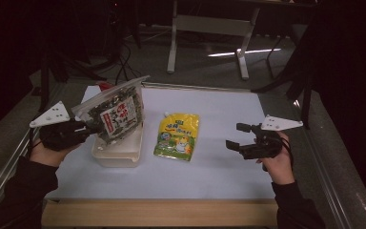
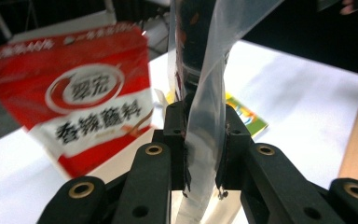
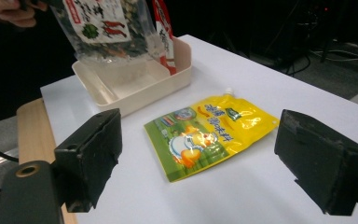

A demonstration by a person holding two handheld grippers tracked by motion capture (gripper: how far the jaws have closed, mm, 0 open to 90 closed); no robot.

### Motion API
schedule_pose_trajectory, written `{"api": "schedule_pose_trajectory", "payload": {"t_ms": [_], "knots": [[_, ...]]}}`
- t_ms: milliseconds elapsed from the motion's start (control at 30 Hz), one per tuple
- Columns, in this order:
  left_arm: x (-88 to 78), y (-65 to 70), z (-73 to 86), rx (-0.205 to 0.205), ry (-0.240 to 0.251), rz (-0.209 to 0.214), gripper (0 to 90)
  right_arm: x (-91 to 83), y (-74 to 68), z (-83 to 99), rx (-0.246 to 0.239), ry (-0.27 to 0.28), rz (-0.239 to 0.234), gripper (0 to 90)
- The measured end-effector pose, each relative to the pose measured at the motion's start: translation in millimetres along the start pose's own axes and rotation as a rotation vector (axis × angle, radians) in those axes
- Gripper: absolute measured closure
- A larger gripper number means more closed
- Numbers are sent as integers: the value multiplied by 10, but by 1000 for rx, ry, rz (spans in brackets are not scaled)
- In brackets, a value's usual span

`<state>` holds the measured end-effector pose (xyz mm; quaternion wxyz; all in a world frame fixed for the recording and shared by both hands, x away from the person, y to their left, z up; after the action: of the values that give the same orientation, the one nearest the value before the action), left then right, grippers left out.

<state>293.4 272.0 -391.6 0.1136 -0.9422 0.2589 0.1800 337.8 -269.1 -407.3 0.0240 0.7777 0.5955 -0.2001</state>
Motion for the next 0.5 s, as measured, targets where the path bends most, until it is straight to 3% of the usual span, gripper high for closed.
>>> {"api": "schedule_pose_trajectory", "payload": {"t_ms": [167,333,500], "knots": [[53,-68,50,8,-47,-29,789,0,-6,8,-8,10,-23,147],[132,-105,93,2,-68,-16,789,12,2,28,-1,9,-22,147],[216,-115,101,23,-103,3,789,5,15,36,6,0,-18,147]]}}
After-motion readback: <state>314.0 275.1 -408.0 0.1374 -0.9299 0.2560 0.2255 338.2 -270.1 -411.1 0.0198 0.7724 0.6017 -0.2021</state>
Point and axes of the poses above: each handheld gripper's, and its own axes: x roughly forward along the jaws, z roughly out of its underside, y roughly to its right, the point moved 1 cm from there along x, roughly forward along the jaws, and after that the axes turned 15 degrees about -z, right-handed, at the moved point
